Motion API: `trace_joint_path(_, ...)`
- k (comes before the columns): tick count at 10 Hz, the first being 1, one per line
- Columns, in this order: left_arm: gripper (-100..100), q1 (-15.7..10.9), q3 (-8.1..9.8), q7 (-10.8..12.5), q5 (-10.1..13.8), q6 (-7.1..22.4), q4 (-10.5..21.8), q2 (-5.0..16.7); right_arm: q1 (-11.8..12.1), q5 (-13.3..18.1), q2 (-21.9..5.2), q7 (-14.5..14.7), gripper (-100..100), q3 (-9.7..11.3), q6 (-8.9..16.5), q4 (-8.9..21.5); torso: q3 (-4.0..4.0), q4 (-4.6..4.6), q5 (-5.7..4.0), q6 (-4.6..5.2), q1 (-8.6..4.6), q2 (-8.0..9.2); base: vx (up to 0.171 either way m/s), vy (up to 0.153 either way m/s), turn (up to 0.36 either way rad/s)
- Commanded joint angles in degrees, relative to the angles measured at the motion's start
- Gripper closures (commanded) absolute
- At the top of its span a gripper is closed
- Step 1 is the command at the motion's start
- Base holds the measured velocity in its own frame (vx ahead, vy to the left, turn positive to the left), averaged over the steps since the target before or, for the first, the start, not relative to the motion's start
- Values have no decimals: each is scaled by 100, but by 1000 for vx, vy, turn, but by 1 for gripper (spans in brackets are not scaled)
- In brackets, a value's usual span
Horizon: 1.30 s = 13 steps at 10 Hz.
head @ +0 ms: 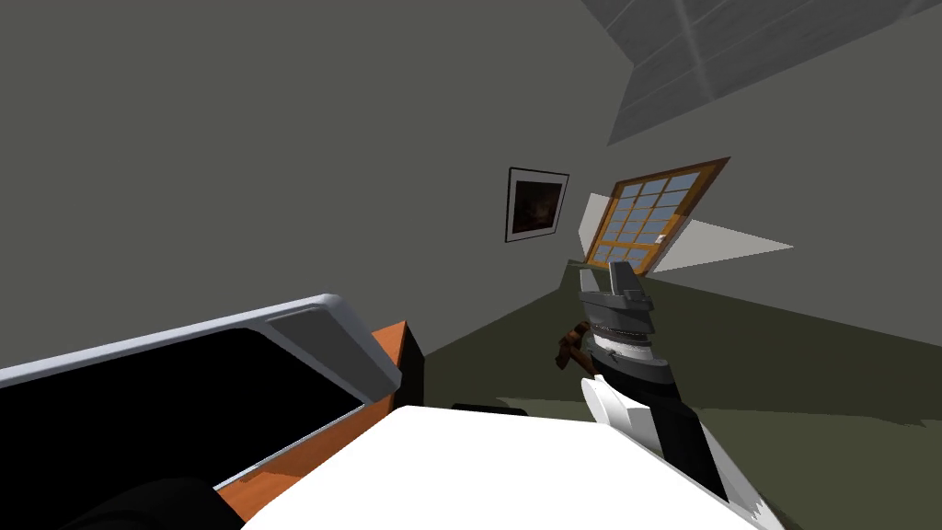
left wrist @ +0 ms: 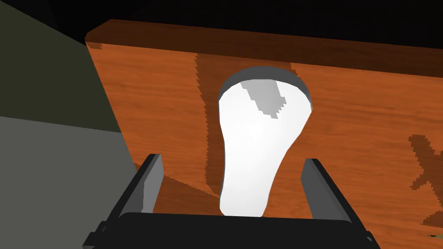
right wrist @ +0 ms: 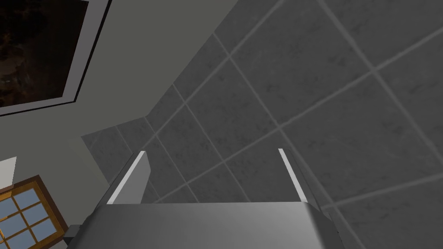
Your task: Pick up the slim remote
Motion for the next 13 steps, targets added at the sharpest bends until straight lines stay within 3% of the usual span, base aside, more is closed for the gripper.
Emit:
trace_joint_path(1, -100, -123, -192, -107, 80, 205, 106, -24, 0, 0, 0, 0, 0, 0, 0, 0, 0, 0, 0, 0, 0, 0, 94, 86, -82)
trace_joint_path(4, -100, -331, -504, -283, 217, 488, 272, -140, 0, 0, 0, 0, 0, 0, 0, 0, -3, -1, 1, 2, 0, -5, 94, 80, -118)
trace_joint_path(5, -100, -316, -461, -238, 188, 409, 285, -130, 0, 0, 0, 0, 0, 0, 0, 0, -3, -1, 1, 0, 1, -6, 41, 39, -21)
trace_joint_path(6, 0, -324, -471, -250, 192, 426, 292, -133, 0, 0, 0, 0, 0, 0, 0, 0, 5, 1, -2, -3, -15, 10, 8, 8, 1)
trace_joint_path(7, -100, -411, -463, -245, 125, 464, 423, -308, 0, 0, 1, 0, 0, 0, 0, 0, 12, 5, -5, -3, -28, 22, -10, 26, -37)
trace_joint_path(10, -100, -585, -451, -239, -10, 543, 687, -661, -1, 0, 1, 0, 0, 1, 0, 0, 20, 8, -7, -3, -36, 35, -12, -3, -39)
trace_joint_path(11, -100, -542, -451, -242, 16, 501, 650, -595, -1, 0, 1, 0, 0, 1, 0, 0, 21, 8, -7, -3, -38, 37, -7, -3, -11)
trace_joint_path(12, 100, -543, -445, -247, 11, 510, 655, -606, -1, 0, 1, 0, 0, 1, 0, 0, 20, 8, -7, -4, -37, 35, 0, 0, 0)
trace_joint_path(13, 100, -537, -443, -247, 12, 518, 665, -595, -1, 0, 1, 0, 0, 1, 0, 0, 20, 10, -2, -1, -40, 32, 0, 0, 0)
